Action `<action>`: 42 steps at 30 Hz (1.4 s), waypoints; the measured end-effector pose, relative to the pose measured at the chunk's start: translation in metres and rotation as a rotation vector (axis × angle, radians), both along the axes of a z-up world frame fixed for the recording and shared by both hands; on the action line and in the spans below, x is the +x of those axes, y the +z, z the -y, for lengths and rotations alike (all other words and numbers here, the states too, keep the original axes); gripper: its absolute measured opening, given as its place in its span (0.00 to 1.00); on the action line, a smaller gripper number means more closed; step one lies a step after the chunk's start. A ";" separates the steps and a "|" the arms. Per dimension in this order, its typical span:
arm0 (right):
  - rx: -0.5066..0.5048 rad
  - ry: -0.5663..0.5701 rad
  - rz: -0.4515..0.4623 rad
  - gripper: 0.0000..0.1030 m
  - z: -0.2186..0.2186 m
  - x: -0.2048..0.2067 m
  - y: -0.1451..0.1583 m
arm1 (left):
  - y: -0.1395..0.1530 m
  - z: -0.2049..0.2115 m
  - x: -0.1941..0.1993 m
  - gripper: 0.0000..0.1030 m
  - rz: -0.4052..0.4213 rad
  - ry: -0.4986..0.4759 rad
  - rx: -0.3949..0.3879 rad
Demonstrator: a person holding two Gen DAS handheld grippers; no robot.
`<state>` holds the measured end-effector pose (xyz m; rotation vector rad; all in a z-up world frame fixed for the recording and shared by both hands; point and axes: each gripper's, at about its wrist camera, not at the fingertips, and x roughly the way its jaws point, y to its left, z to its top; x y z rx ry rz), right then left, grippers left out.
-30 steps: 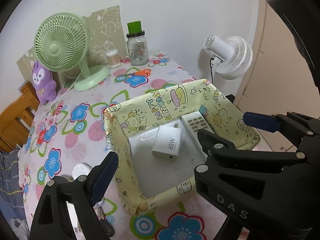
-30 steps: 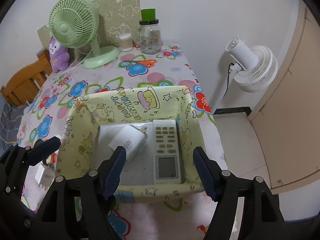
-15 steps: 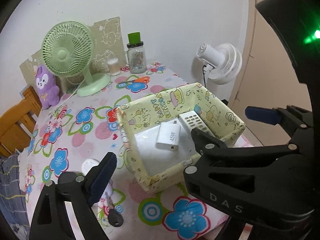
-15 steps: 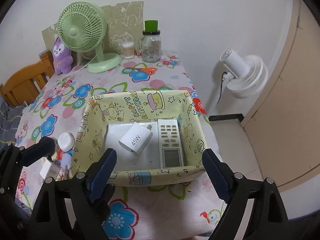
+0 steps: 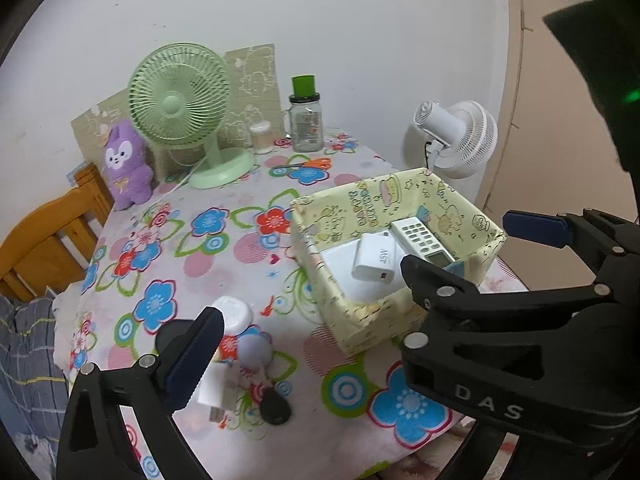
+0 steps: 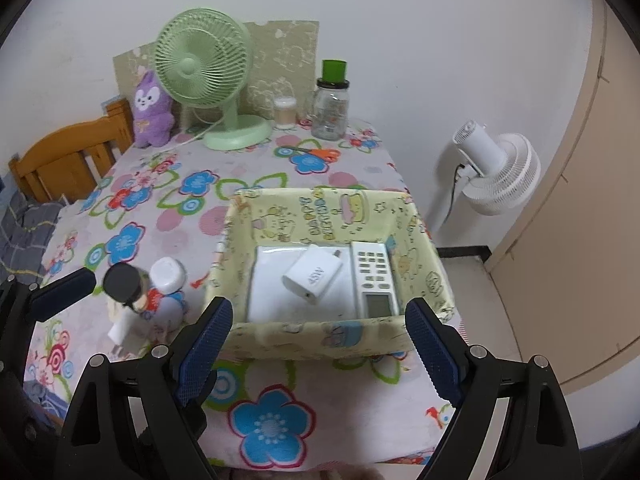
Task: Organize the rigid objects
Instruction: 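Move both grippers back toward the remaining items on the table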
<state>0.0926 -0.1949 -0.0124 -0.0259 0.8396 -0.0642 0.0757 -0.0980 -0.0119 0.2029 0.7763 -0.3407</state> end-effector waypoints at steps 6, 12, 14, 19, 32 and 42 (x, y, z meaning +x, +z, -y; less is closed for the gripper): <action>-0.004 0.014 0.027 0.87 -0.018 -0.012 0.002 | 0.000 -0.019 -0.009 1.00 0.008 0.012 0.000; 0.006 0.035 0.040 0.87 -0.035 -0.018 0.003 | 0.000 -0.038 -0.013 1.00 0.017 0.033 -0.008; 0.002 0.041 0.044 0.87 -0.040 -0.019 0.003 | -0.001 -0.043 -0.015 1.00 0.019 0.034 -0.007; 0.002 0.065 0.057 0.87 -0.055 -0.023 0.001 | -0.004 -0.054 -0.020 1.00 0.028 0.035 0.007; 0.015 0.114 0.100 0.87 -0.087 -0.028 -0.015 | -0.023 -0.084 -0.021 1.00 0.010 0.056 0.020; 0.014 0.142 0.081 0.87 -0.109 -0.023 -0.037 | -0.046 -0.106 -0.014 1.00 -0.009 0.095 0.039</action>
